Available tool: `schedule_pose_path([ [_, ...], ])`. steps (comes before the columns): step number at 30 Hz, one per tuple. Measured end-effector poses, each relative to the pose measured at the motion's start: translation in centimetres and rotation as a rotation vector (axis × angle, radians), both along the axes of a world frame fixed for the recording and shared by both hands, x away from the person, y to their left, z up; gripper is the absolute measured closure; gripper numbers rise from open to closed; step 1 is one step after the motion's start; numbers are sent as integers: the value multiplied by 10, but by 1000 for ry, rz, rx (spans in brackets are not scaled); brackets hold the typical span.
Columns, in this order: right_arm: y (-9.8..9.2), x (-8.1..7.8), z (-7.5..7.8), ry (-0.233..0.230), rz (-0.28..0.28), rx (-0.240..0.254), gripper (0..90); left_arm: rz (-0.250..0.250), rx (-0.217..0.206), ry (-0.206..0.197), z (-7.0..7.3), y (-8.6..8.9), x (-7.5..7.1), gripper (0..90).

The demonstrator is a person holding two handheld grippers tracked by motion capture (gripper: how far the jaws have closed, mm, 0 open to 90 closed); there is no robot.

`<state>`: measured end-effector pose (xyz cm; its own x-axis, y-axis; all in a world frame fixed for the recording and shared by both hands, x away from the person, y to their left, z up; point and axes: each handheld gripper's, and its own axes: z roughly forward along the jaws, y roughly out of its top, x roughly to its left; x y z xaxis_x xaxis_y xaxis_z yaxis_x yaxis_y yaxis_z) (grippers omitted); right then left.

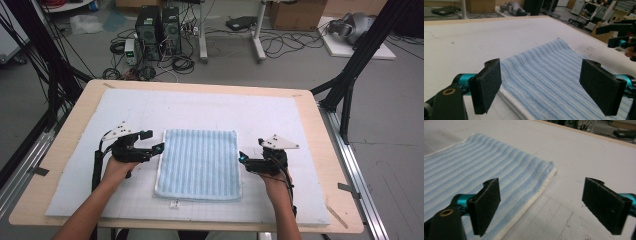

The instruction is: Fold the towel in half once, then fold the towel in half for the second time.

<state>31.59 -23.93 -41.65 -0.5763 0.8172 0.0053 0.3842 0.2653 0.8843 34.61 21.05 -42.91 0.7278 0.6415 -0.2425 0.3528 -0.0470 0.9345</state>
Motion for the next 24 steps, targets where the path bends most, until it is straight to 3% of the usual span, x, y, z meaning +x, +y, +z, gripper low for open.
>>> schedule_pose_path([
  [3,-5,-1,0,-3,-15,17,120,12,15,7,-1,6,-1,185],
  [6,-8,-1,0,-14,-27,25,118,40,3,9,-1,10,0,191],
  [10,-8,1,-2,-3,-29,16,117,48,4,17,-2,11,0,199],
  [14,-5,2,-4,5,-18,-5,117,35,30,27,-3,11,0,208],
  [20,-4,1,-3,4,-21,1,117,64,-3,35,-6,15,1,209],
  [24,-5,1,-4,8,-25,9,117,70,3,38,-7,17,2,215],
])
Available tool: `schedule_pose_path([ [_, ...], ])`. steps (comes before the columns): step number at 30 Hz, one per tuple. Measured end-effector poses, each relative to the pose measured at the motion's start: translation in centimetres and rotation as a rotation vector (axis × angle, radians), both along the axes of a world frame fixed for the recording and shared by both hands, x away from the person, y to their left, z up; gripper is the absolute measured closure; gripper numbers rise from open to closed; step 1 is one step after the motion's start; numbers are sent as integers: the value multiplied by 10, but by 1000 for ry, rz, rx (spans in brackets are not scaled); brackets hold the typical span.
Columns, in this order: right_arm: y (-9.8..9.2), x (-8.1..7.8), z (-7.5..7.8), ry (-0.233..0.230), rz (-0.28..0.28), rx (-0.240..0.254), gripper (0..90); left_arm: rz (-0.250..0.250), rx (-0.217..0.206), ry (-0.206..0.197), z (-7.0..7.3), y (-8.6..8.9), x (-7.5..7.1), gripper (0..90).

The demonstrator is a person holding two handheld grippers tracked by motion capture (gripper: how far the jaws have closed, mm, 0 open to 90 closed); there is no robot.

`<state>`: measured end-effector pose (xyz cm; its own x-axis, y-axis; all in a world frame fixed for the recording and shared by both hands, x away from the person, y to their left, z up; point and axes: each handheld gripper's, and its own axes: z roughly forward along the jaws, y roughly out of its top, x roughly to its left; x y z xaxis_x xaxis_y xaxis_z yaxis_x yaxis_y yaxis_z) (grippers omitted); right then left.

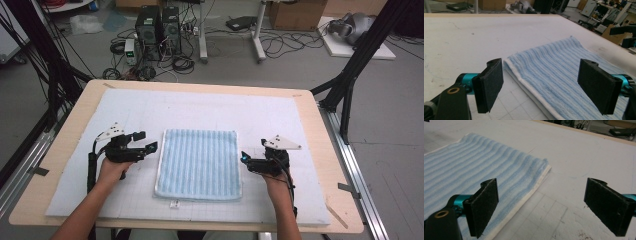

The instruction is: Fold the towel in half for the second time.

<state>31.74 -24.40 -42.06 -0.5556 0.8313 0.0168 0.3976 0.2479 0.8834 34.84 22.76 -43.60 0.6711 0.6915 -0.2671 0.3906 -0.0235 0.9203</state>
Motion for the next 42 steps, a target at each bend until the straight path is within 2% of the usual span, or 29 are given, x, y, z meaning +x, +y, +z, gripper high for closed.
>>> schedule_pose_path([
  [5,0,0,-2,8,3,-5,117,4,0,20,-3,1,3,226],
  [12,2,2,-5,19,21,-19,117,-17,59,49,-7,-6,3,229],
  [14,3,3,-7,32,30,-26,117,-28,64,46,-7,-9,2,231],
  [16,5,3,-9,43,39,-24,117,-16,74,31,-7,-10,3,232],
  [18,6,3,-9,44,49,-24,117,3,55,24,-4,-11,4,229],
  [20,6,2,-8,44,50,-11,117,6,60,24,0,-13,8,228],
  [23,5,1,-7,39,49,-5,117,-4,77,16,8,-18,17,230],
  [25,3,1,-6,36,47,7,117,-10,97,6,15,-22,24,256],
  [26,3,1,-6,33,47,7,117,-11,95,2,17,-23,28,271],
  [31,2,1,-8,49,42,16,117,-5,120,19,24,-30,50,297],
  [33,2,1,-7,47,43,18,117,-2,120,34,23,-32,57,293],
  [42,1,0,-8,51,45,29,117,17,210,113,5,-43,81,304],
])
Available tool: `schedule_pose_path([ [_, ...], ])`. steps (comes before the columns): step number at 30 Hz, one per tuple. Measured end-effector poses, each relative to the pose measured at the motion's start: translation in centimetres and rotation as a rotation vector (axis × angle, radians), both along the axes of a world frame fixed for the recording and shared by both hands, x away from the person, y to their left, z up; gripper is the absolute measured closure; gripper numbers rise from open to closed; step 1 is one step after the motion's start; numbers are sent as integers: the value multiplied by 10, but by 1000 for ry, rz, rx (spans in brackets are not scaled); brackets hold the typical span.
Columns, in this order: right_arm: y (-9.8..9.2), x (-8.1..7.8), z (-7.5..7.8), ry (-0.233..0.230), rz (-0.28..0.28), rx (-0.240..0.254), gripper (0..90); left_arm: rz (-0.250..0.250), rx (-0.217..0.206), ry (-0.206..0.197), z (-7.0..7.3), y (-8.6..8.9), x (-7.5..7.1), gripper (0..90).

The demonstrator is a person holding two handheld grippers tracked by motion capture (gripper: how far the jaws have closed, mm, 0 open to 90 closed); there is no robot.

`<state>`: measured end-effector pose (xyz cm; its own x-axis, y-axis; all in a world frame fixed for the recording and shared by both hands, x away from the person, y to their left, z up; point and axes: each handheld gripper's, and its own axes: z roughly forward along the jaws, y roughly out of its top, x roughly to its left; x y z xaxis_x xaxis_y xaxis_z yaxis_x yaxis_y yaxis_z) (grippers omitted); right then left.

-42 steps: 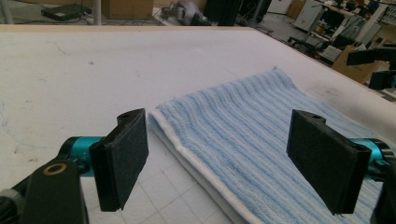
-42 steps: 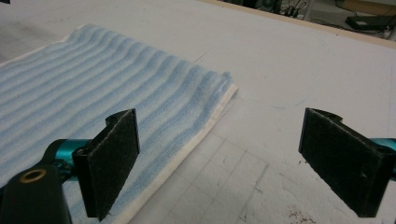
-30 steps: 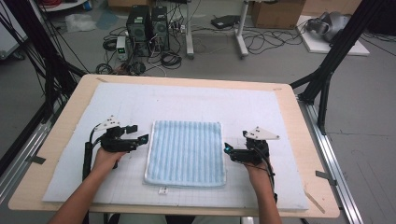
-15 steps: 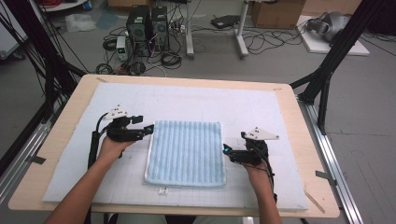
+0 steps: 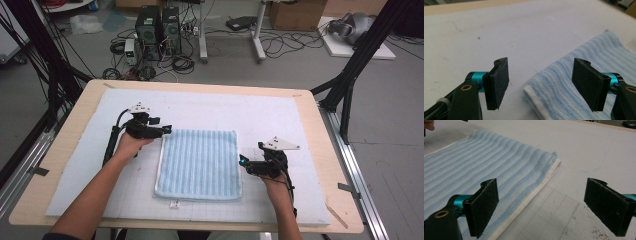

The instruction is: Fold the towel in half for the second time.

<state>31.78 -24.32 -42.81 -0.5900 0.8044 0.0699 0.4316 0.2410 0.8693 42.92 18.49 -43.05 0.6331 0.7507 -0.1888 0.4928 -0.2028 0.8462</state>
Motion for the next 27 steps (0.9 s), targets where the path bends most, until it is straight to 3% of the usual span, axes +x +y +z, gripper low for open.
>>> schedule_pose_path([
  [5,1,0,-1,7,0,-3,117,17,81,28,-15,-3,7,381],
  [8,1,1,-2,13,1,-3,117,-2,123,38,-21,-8,8,438],
  [12,3,2,-4,19,6,-16,117,-31,157,17,-20,-11,5,559],
  [18,6,3,-6,27,13,-28,117,-82,159,3,-20,-15,2,823],
  [27,12,16,-6,59,11,-25,117,-72,137,20,-21,-13,3,856],
])
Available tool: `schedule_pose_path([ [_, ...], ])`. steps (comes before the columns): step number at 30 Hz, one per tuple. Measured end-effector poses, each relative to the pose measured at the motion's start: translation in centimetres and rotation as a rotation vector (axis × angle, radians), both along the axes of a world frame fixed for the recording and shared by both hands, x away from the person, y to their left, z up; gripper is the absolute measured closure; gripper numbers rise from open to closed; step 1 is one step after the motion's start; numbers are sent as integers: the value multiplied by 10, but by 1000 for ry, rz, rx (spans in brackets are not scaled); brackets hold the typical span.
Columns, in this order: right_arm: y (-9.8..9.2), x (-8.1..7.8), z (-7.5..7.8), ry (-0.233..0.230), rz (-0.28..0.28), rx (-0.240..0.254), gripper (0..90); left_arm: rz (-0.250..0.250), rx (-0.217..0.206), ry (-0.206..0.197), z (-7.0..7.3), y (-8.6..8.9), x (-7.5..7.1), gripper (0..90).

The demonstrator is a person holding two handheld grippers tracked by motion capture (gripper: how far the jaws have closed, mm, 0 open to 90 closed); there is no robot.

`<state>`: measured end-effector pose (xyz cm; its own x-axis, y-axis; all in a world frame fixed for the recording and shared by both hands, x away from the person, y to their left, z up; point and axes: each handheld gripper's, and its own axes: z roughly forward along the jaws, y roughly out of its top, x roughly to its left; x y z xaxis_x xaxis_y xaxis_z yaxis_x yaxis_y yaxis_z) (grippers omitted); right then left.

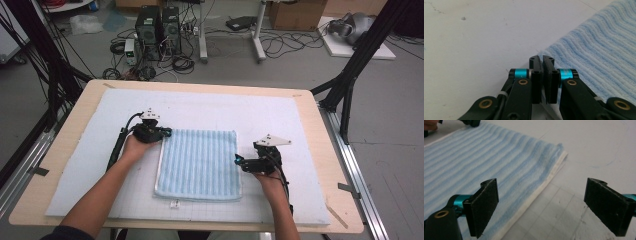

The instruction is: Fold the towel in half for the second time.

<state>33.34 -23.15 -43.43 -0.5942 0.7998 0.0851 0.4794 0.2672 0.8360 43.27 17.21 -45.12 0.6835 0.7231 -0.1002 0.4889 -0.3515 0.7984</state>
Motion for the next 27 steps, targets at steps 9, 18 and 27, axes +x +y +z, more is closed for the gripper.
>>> schedule_pose_path([
  [9,15,42,5,29,30,-58,276,3,-16,13,0,2,1,853],
  [18,25,82,-1,119,31,-101,356,6,-27,23,-1,2,1,852],
  [27,33,85,-9,149,65,-123,635,11,-35,28,-1,3,2,850],
])
